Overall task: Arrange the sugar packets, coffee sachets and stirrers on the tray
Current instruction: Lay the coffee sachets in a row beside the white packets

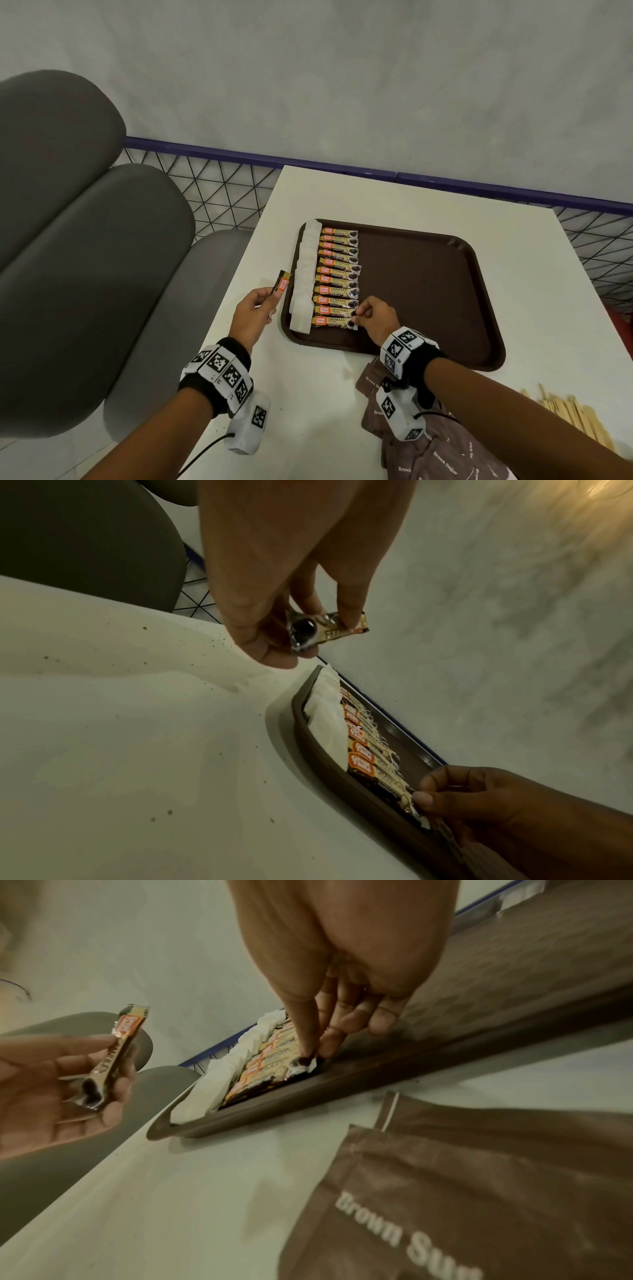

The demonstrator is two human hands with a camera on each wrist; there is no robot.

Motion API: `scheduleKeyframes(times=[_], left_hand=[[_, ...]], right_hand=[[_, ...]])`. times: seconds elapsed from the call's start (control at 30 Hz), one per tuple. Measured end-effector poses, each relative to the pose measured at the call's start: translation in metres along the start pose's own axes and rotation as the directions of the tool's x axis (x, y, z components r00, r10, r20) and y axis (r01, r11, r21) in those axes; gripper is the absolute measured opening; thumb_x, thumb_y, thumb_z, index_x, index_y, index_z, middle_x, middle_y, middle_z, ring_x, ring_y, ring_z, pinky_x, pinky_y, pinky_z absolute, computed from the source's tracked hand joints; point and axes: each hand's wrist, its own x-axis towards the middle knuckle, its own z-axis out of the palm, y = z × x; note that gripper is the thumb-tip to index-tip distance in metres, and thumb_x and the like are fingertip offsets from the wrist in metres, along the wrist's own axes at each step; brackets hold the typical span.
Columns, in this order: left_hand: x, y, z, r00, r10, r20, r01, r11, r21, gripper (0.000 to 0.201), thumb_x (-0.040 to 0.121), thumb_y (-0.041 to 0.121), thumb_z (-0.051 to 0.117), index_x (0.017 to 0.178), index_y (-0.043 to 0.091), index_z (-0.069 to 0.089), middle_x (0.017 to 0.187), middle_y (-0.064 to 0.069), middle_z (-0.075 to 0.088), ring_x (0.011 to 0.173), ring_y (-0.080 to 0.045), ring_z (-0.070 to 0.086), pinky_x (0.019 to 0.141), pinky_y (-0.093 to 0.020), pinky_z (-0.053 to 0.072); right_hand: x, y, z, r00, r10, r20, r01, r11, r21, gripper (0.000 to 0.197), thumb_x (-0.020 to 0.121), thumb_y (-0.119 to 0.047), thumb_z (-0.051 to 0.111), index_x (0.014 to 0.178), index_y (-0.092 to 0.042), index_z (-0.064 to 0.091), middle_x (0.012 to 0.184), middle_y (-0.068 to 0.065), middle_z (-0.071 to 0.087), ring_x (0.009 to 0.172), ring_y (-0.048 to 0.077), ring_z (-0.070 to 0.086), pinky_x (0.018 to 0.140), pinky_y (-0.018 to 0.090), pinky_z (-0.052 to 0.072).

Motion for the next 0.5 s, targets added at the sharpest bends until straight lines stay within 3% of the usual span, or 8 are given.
scheduleKeyframes(times=[0.03, 0.1, 0.17, 0.27, 0.4, 0.5], left_hand=[[0.0, 0.001, 0.0, 1.0, 0.004, 0.011, -0.004, 1.0, 0.0, 0.02, 0.089, 0.021, 0.061, 0.106, 0.008, 0.061, 0.086, -0.004, 0.059, 0.072, -0.015, 0.05, 0.066, -0.025, 0.043], [-0.002, 0.003, 0.0, 1.0, 0.016, 0.025, -0.016, 1.0, 0.005, 0.016, 0.089, 0.02, 0.062, 0.102, 0.011, 0.064, 0.088, -0.004, 0.063, 0.074, -0.017, 0.053, 0.066, -0.026, 0.044], [-0.003, 0.006, 0.0, 0.999, 0.022, 0.04, -0.023, 1.0, 0.004, 0.009, 0.088, 0.019, 0.063, 0.097, 0.016, 0.064, 0.092, -0.003, 0.067, 0.08, -0.017, 0.058, 0.07, -0.028, 0.048], [-0.005, 0.01, 0.002, 0.998, 0.024, 0.062, -0.023, 1.0, -0.008, 0.008, 0.087, 0.017, 0.064, 0.094, 0.019, 0.061, 0.095, -0.007, 0.068, 0.085, -0.019, 0.06, 0.08, -0.037, 0.049], [-0.01, 0.019, 0.012, 0.997, 0.029, 0.077, -0.022, 0.996, -0.09, 0.01, 0.089, 0.011, 0.06, 0.096, 0.011, 0.054, 0.089, -0.007, 0.065, 0.079, -0.017, 0.06, 0.07, -0.025, 0.049], [-0.018, 0.028, 0.021, 0.993, 0.033, 0.113, -0.012, 0.984, -0.18, 0.009, 0.089, 0.008, 0.059, 0.09, 0.012, 0.051, 0.086, -0.01, 0.064, 0.076, -0.018, 0.06, 0.075, -0.028, 0.052]], right_hand=[[0.001, -0.001, -0.001, 1.0, 0.001, -0.004, -0.001, 1.0, -0.004, 0.028, 0.08, -0.008, 0.068, 0.067, -0.019, 0.045, 0.061, -0.007, 0.047, 0.057, 0.002, 0.046, 0.053, 0.008, 0.039], [0.004, -0.002, -0.002, 1.0, 0.006, -0.013, -0.007, 1.0, -0.029, 0.029, 0.078, -0.012, 0.07, 0.067, -0.022, 0.045, 0.065, -0.003, 0.05, 0.07, 0.013, 0.049, 0.07, 0.025, 0.049], [0.004, -0.007, -0.006, 1.0, 0.0, -0.023, -0.001, 0.999, -0.051, 0.029, 0.078, -0.015, 0.069, 0.067, -0.026, 0.045, 0.074, 0.0, 0.053, 0.082, 0.019, 0.051, 0.081, 0.037, 0.049], [0.001, -0.02, -0.01, 0.995, -0.088, -0.038, 0.087, 0.996, -0.016, 0.024, 0.081, -0.014, 0.065, 0.069, -0.024, 0.047, 0.072, -0.004, 0.053, 0.086, 0.023, 0.055, 0.08, 0.036, 0.049], [-0.01, -0.048, -0.009, 0.963, -0.267, 0.035, 0.262, 0.961, 0.092, 0.011, 0.084, -0.019, 0.064, 0.079, -0.017, 0.054, 0.084, 0.001, 0.059, 0.079, 0.013, 0.054, 0.071, 0.02, 0.045], [-0.018, -0.064, -0.004, 0.935, -0.316, 0.164, 0.286, 0.941, 0.183, 0.013, 0.083, -0.021, 0.066, 0.09, -0.014, 0.057, 0.09, 0.0, 0.058, 0.082, 0.011, 0.054, 0.079, 0.024, 0.046]])
